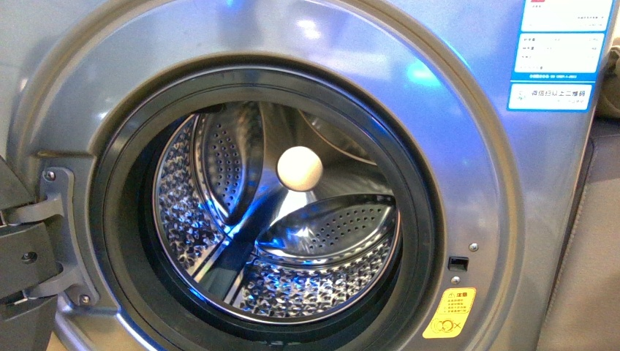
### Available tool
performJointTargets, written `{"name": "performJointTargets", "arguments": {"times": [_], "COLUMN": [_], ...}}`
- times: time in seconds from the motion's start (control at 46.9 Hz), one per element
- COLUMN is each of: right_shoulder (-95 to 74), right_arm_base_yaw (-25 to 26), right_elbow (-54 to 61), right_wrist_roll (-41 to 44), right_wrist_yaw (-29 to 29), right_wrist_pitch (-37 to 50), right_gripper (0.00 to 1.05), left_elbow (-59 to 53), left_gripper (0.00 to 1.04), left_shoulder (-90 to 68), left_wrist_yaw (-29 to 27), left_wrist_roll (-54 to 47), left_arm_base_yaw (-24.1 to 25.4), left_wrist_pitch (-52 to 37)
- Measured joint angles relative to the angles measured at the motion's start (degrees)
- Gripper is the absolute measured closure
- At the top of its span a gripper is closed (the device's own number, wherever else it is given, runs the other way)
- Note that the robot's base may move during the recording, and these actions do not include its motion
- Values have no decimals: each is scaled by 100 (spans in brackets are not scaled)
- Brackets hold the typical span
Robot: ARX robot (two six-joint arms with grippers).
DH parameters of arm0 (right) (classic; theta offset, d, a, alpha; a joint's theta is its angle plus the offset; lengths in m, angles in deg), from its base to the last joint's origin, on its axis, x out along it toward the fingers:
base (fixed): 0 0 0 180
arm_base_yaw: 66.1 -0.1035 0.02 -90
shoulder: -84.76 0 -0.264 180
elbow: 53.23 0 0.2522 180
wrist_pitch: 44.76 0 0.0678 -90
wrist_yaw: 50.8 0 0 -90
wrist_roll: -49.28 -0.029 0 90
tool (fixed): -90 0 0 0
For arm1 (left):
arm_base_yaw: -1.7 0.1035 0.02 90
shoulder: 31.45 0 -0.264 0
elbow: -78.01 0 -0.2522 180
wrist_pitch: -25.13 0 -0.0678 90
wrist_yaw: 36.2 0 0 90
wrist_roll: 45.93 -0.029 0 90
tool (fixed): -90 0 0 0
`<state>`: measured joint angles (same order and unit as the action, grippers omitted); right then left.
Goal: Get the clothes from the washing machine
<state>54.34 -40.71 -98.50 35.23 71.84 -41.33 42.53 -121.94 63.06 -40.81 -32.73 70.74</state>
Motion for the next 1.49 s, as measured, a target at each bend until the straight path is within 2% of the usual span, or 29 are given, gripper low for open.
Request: {"name": "performJointTargets", "arguments": {"times": [0.043, 0.085, 0.299, 0.47, 0.747, 0.811, 0.832, 0.918, 0.982, 1.067, 1.174, 1.28, 1.345, 1.409, 1.494], "right_shoulder": [184, 304, 1093, 1650, 2243, 2330, 2323, 2321, 2367, 2422, 2540, 2599, 2638, 2682, 2734], "right_arm_base_yaw": [-236, -400, -1228, -1427, -1532, -1578, -1578, -1657, -2079, -2428, -2511, -2511, -2511, -2514, -2516], "right_elbow": [131, 223, 968, 1539, 2616, 2767, 2758, 2461, 2409, 2476, 2551, 2621, 2684, 2736, 2796], "right_wrist_roll": [83, 114, 295, 501, 785, 866, 907, 1123, 1244, 1300, 1360, 1373, 1377, 1390, 1392], "right_wrist_yaw": [-131, -219, -1086, -1786, -2457, -2507, -2474, -2487, -3038, -3195, -3233, -3239, -3241, -3241, -3244], "right_wrist_pitch": [-92, -166, -415, -166, 144, 155, 90, -1029, -1681, -1834, -1825, -1810, -1805, -1799, -1784], "right_gripper": [8, 8, 8, 8, 8, 8, 8, 20, 31, 43, 64, 78, 90, 103, 102], "left_elbow": [280, 372, 444, 188, -286, -761, -925, -2481, -3539, -4951, -6990, -8124, -8773, -9482, -10131], "left_gripper": [7, 7, 7, 7, 7, 18, 19, 34, 43, 55, 77, 93, 102, 101, 101], "left_shoulder": [-85, -118, -90, 129, 527, 833, 927, 1784, 2413, 3246, 4291, 4870, 5073, 5298, 5576], "left_wrist_yaw": [-564, -898, -1523, -1923, -1956, -2728, -2804, -2796, -2667, -2524, -2238, -2048, -1917, -1727, -1646], "left_wrist_roll": [286, 415, 354, -15, 114, -144, -181, -341, -387, -413, -437, -455, -461, -483, -487], "left_arm_base_yaw": [-31, -50, -2, 321, 1071, 1132, 1156, 1401, 1572, 1808, 2116, 2304, 2417, 2514, 2677], "left_wrist_pitch": [546, 765, 695, 522, 439, 553, 501, -315, -863, -1550, -2413, -2898, -3139, -3370, -3657]}}
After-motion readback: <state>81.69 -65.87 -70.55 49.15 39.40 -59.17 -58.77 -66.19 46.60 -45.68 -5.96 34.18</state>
